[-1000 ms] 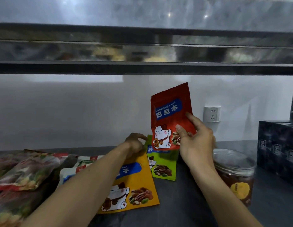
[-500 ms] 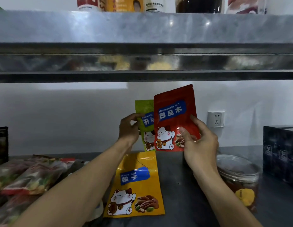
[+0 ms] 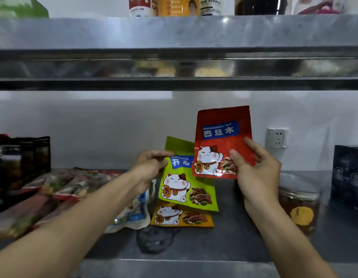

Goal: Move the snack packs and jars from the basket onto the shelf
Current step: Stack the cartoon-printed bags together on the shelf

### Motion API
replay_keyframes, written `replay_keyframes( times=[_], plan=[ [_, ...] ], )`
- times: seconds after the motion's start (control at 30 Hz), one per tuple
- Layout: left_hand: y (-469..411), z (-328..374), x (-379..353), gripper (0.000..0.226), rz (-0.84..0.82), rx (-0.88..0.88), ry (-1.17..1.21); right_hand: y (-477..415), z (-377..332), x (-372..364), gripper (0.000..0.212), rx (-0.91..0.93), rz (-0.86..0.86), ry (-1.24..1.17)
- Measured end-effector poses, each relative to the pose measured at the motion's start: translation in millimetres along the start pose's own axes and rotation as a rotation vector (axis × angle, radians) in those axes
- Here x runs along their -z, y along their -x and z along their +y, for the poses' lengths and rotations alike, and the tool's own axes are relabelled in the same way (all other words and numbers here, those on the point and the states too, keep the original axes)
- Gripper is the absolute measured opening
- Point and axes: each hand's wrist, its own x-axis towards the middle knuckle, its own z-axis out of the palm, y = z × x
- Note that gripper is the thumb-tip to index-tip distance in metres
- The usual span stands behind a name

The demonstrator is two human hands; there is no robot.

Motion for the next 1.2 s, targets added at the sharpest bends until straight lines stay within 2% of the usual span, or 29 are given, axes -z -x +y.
replay_keyframes(
  times=[0.13, 0.2, 0.37, 0.47, 0.57, 0.7, 0.9, 1.03, 1.2],
  plan=[
    [8.2, -30.9, 8.0, 0.029, -0.068, 0.205, -0.1, 14.9, 13.8, -9.5, 0.052, -0.127, -0.026, -0.061],
    [11.5, -37.8, 13.0, 0.027, -0.069, 0.22, -0.156, 21.9, 19.8, -13.9, 0.052, -0.188, -0.046, -0.064],
    [19.9, -35.6, 23.2, 0.025, -0.067, 0.164, -0.329, 37.9, 27.1, -22.2, 0.05, -0.337, -0.097, -0.066],
    [20.7, -31.0, 27.5, 0.026, 0.044, -0.004, -0.419, 45.1, 33.0, -27.1, 0.049, -0.404, -0.124, -0.017],
    [32.9, -21.7, 27.4, 0.027, 0.049, -0.093, -0.343, 51.1, 40.2, -32.3, 0.051, -0.429, -0.148, 0.095],
    [46.7, -23.4, 25.6, 0.028, -0.096, -0.04, -0.331, 58.8, 43.4, -38.3, 0.05, -0.393, -0.2, 0.27],
    [46.1, -36.7, 26.5, 0.028, -0.108, 0.002, -0.4, 65.0, 40.3, -42.1, 0.044, -0.268, -0.343, 0.593],
    [44.6, -37.7, 28.3, 0.032, -0.126, -0.047, -0.47, 63.3, 40.8, -45.8, 0.052, -0.193, -0.405, 0.771],
    [43.1, -36.7, 27.5, 0.037, -0.136, -0.14, -0.649, 56.6, 41.1, -42.5, 0.054, -0.112, -0.393, 0.885]
  ],
)
